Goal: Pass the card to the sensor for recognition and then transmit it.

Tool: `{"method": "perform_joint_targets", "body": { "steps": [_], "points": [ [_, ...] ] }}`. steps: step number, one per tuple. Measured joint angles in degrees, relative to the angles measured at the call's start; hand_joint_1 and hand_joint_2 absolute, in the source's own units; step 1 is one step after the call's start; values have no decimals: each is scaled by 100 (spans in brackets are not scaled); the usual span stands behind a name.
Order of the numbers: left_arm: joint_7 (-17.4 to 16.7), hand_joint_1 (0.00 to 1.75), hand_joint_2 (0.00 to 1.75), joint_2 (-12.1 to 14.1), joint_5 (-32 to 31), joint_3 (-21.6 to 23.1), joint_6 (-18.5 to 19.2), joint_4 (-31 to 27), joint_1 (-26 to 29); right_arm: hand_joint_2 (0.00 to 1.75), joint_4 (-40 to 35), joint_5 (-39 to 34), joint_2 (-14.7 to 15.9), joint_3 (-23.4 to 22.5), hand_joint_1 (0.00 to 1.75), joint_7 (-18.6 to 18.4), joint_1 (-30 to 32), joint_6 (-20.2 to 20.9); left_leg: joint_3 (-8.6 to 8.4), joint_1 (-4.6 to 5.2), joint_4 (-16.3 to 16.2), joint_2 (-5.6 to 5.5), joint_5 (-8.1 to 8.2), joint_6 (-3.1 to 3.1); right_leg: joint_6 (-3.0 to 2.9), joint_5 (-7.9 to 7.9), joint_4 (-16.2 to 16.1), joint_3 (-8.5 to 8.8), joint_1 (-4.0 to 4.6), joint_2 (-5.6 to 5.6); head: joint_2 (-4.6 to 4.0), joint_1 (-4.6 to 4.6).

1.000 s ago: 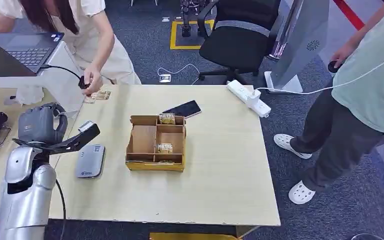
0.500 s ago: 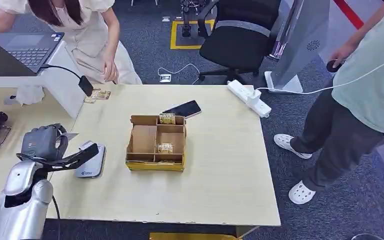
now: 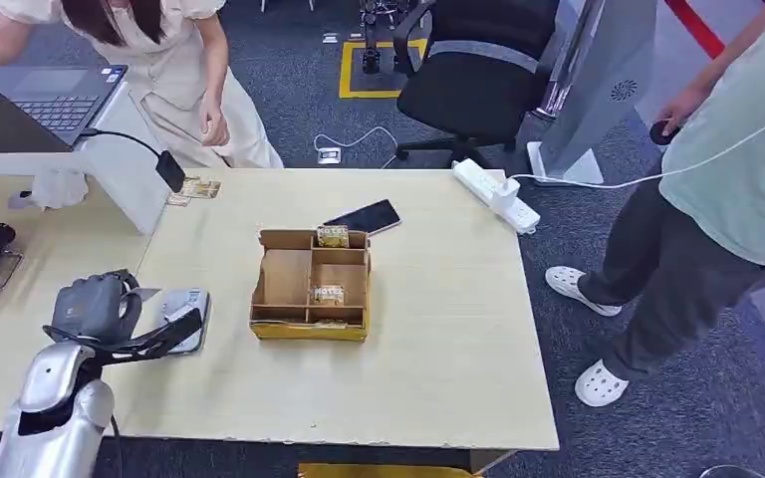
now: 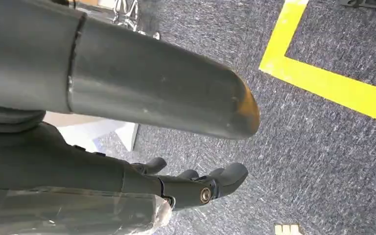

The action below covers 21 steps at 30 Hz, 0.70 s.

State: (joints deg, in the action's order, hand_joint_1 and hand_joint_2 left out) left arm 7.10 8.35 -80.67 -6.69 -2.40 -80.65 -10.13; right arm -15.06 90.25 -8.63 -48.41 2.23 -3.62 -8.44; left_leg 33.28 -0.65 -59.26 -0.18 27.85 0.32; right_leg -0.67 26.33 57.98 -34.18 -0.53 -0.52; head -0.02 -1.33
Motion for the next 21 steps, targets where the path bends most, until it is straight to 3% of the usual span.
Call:
{"method": "perform_joint_targets", "body": {
  "steps": [6, 21],
  "points": [
    [31, 175, 175, -48, -53, 0, -81, 0, 131, 0, 0, 0, 0, -22, 0, 0, 2, -15, 0, 0, 0, 0, 0, 0, 0, 0, 0, 0, 0, -1, 0, 0],
    [323, 175, 175, -544, 186, 2, -533, -225, 791, 0, 0, 0, -17, -131, 0, -33, 2, -33, 0, 0, 0, 0, 4, -1, 1, 1, -1, -1, 0, 0, 2, -2]
  ]
}}
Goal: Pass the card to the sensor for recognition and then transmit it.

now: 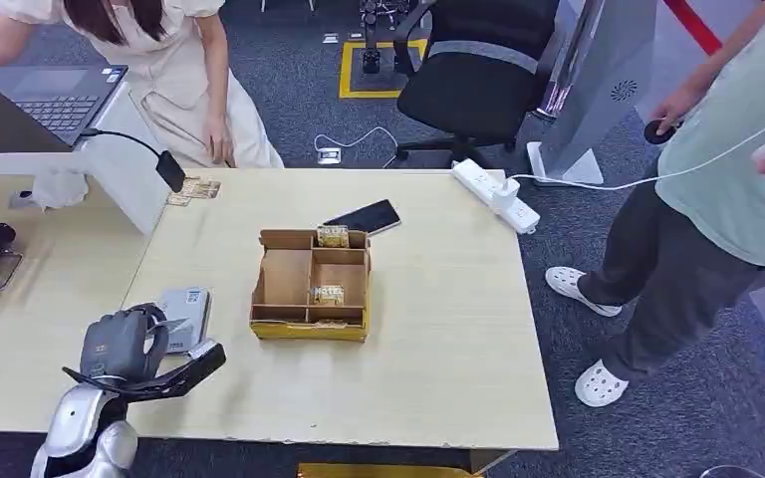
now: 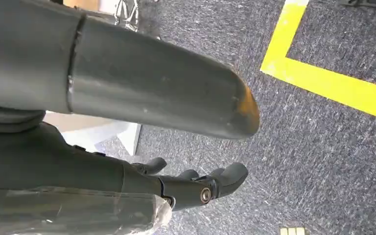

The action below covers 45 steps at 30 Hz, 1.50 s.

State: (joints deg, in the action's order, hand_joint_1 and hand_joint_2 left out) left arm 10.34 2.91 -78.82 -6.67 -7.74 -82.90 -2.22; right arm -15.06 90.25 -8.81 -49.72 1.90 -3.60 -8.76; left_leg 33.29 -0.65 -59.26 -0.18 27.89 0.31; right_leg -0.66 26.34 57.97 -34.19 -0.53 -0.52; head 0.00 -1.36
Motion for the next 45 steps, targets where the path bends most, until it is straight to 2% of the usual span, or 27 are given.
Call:
{"method": "perform_joint_targets", "body": {
  "steps": [9, 20, 39, 45],
  "points": [
    [28, 175, 175, -155, -7, 0, -66, 94, 91, 0, 0, 0, -2, -9, 0, 33, 0, -2, 0, 0, 0, 0, 0, 0, 0, 0, 0, 2, 0, 1, 0, 2],
    [-118, 175, 175, -216, -428, -2, -367, 481, 105, 0, 0, 0, -4, -9, 0, 33, 0, -59, -1, 0, 0, 0, 0, 0, 0, 0, 0, 2, 0, 1, -2, 0],
    [-199, 175, 175, -339, -682, -2, -428, 870, 96, 0, 0, 0, -13, -9, 0, 59, 2, -66, -5, 1, 1, -1, 0, 0, 0, 0, 0, 9, 0, 2, -2, 2],
    [-19, 175, 175, -356, -343, -15, -511, 842, 55, 0, 0, 0, -13, -9, 0, 74, 1, -68, -8, 0, 1, -2, -3, -2, 0, 0, 1, 9, 0, 5, 0, 2]
  ]
}}
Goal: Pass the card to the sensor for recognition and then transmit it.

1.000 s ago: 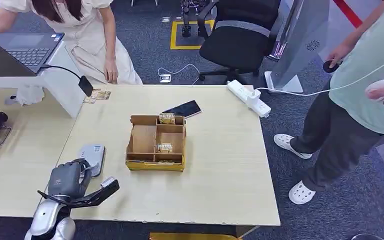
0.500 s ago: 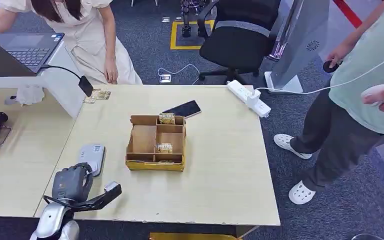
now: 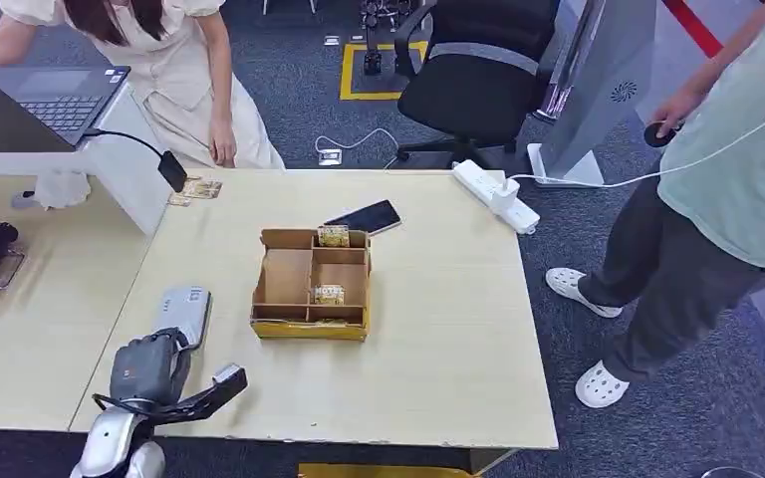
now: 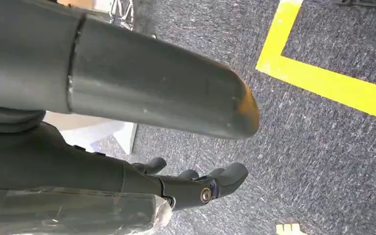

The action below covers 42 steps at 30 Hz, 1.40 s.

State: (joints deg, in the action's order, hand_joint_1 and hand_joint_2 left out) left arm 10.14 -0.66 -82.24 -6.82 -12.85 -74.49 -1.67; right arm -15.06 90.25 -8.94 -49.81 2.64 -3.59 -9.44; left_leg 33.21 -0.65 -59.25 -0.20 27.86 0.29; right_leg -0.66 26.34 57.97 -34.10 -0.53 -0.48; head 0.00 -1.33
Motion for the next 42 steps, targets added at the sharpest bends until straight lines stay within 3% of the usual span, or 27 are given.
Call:
{"method": "perform_joint_targets", "body": {
  "steps": [8, 14, 21, 29, 42],
  "points": [
    [54, 175, 175, 11, 516, -98, 94, -519, -540, 0, 0, 0, 0, 59, 0, -7, -2, 0, 3, -1, 0, -6, -10, 8, -2, -3, 3, 0, 1, 5, -2, 0],
    [72, 175, 175, 0, 480, -155, 57, -739, -700, 0, 0, 0, 0, 83, 0, -9, 0, 2, 5, -1, -1, -5, -10, 8, -3, -3, 3, -7, 1, 1, 0, 0],
    [-118, 175, 175, 0, 308, -155, 203, -1028, -1392, 0, 0, 0, -7, 245, 0, -68, -33, 72, 10, -1, -2, -9, -10, 9, -3, -4, 3, -10, 1, 7, -2, 0],
    [-160, 175, 175, -61, 201, -140, 389, -1047, -2193, 0, 0, 0, -15, 490, 0, -109, -73, 122, 8, 0, -3, -8, -11, 9, -3, -5, 3, -11, 1, 2, -2, 0],
    [-228, 175, 175, -236, 166, -127, 413, -826, -2762, 0, 2, 0, -46, 660, 0, -103, -174, 170, 12, 0, -4, -3, -10, 9, -3, -5, 3, -17, 0, -5, 0, -2]
  ]
}}
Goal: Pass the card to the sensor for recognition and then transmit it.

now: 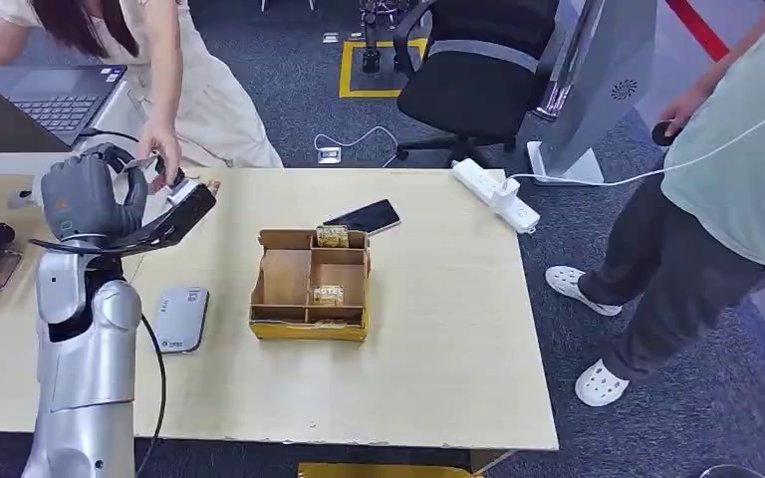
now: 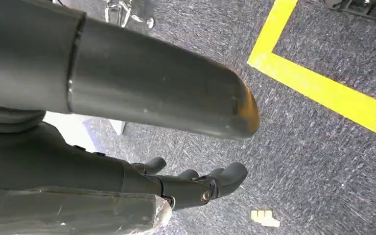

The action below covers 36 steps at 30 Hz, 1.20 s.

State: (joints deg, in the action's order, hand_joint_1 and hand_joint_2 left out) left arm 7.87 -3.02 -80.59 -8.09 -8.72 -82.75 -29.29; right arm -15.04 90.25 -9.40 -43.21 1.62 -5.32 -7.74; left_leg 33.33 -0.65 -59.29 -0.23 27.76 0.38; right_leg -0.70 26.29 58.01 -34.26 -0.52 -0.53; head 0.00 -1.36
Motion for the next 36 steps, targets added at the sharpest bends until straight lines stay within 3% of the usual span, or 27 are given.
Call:
{"method": "perform_joint_targets", "body": {
  "steps": [24, 25, 33, 36],
  "points": [
    [0, 175, 175, -42, 8, 0, -35, 103, -70, 0, 0, 0, -2, 31, 0, -7, 0, 0, 1, 0, 0, 3, 3, 2, 0, 1, 0, -3, 0, -6, -2, 0],
    [0, 0, 175, -44, 28, 0, -55, 103, -70, 0, 0, 0, -2, 31, 0, -9, 1, 0, 1, 0, 1, 3, 3, 2, 0, 1, 0, -3, 0, -5, 0, 2],
    [17, 0, 175, -74, 160, -2, -11, 103, -70, 0, 0, 0, -4, 31, 0, -7, 4, -2, 1, 0, 0, 2, 3, 2, 0, 1, 0, -2, 0, -4, 0, 2],
    [118, 0, 175, -77, 386, -2, 257, 103, -69, 0, 0, 0, -4, 31, 0, -7, 4, -2, 2, 0, 0, 1, 3, 2, 0, 1, 0, -1, 0, -3, -2, 2]
  ]
}}
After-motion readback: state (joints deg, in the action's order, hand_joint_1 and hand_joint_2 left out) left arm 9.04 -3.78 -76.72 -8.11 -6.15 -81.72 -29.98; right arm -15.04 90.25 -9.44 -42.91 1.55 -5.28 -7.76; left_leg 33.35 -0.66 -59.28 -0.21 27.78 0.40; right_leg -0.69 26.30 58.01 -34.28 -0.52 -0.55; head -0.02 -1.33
